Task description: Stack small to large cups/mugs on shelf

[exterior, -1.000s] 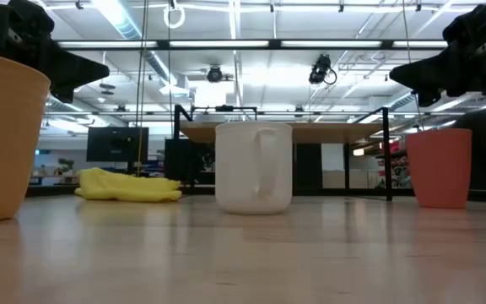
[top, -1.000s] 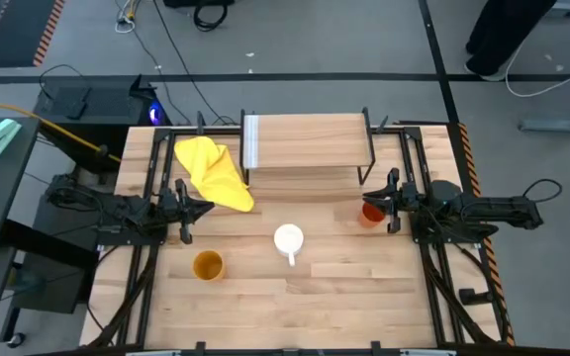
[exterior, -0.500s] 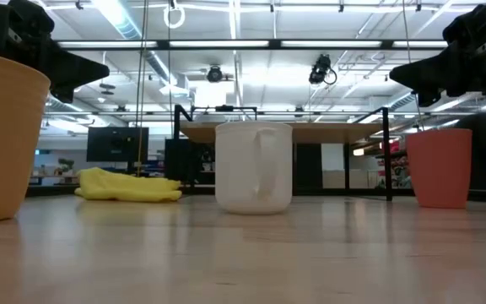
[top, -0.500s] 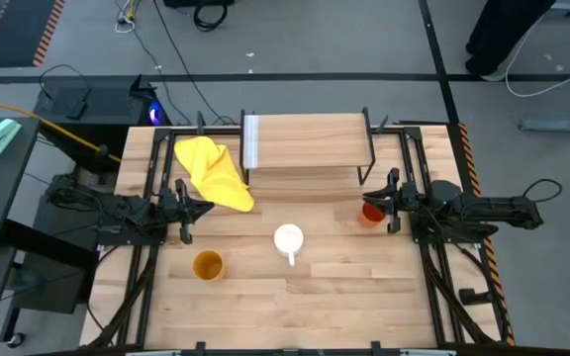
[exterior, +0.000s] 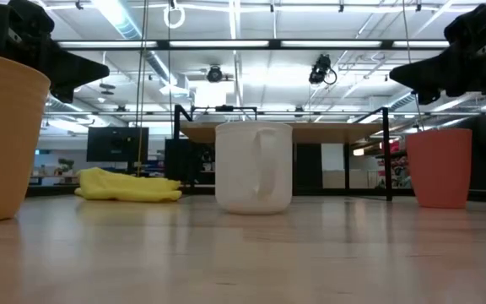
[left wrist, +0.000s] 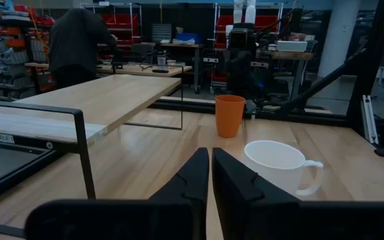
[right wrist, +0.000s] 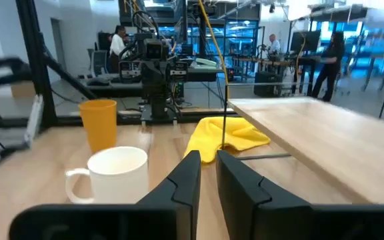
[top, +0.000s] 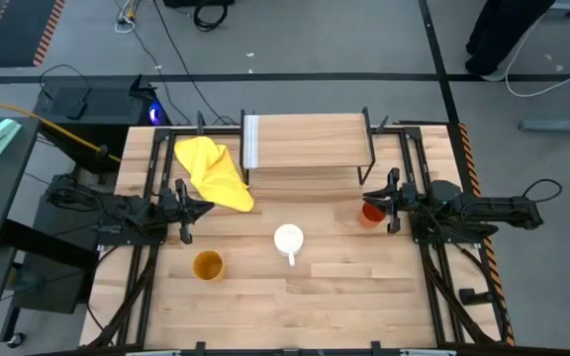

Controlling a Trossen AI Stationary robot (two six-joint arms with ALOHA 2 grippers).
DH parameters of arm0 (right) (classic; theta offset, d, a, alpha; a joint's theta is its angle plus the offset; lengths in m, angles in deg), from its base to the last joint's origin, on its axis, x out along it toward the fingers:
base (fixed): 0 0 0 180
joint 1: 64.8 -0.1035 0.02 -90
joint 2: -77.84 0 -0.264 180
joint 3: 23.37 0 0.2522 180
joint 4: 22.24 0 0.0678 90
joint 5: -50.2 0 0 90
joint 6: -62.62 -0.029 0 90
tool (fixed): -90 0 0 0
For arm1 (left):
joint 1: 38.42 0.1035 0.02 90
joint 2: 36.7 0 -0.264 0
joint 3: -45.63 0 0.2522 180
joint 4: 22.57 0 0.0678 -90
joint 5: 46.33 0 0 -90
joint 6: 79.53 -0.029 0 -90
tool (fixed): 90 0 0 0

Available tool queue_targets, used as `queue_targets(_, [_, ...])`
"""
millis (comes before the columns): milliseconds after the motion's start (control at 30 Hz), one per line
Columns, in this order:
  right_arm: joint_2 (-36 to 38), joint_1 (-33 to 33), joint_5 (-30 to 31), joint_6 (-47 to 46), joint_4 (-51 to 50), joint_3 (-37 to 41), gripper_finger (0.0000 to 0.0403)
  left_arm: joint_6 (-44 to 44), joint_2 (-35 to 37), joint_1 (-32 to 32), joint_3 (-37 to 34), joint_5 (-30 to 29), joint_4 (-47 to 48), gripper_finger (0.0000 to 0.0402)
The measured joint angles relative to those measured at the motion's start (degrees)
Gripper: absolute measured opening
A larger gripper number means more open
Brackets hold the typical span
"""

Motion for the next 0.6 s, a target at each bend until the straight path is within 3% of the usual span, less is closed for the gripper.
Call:
queue_targets(100, [0.0, 0.0, 0.0, 5.0, 0.0, 0.0, 0.0058, 0.0, 0.0, 0.0, 0.0, 0.0, 0.0, 0.003])
queue_targets(400, [0.0, 0.0, 0.0, 4.4, 0.1, 0.0, 0.0058, 0.0, 0.0, 0.0, 0.0, 0.0, 0.0, 0.0033])
queue_targets(600, [0.0, 0.0, 0.0, -9.5, 1.6, 0.0, 0.0058, 0.0, 0.0, 0.0, 0.0, 0.0, 0.0, 0.0024])
